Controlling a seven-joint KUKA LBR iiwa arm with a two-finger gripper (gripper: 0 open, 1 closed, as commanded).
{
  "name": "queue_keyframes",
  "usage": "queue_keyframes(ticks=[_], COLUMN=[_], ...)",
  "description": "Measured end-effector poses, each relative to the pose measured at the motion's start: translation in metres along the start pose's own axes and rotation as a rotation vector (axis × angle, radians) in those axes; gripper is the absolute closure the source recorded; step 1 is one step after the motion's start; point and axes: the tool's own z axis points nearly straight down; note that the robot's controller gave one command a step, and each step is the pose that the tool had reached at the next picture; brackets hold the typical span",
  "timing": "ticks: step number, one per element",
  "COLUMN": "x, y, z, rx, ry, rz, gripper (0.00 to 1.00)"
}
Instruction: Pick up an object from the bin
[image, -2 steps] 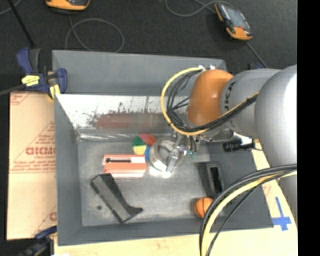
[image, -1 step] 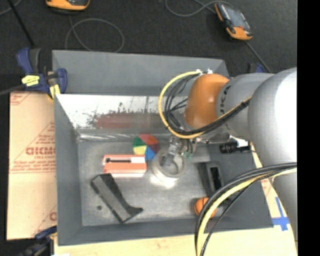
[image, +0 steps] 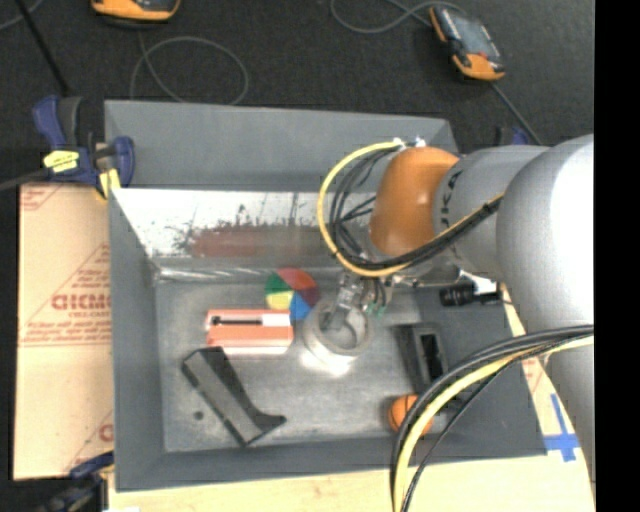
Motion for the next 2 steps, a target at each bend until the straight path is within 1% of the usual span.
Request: queue_keyframes(ticks=[1, 2], x=[0.000, 0.003], y=[0.000, -0.001], z=[-0.005, -0.022], rx=[0.001, 0.006], ry=[0.004, 0.017], rz=[0.001, -0.001], gripper=[1.00, 1.00])
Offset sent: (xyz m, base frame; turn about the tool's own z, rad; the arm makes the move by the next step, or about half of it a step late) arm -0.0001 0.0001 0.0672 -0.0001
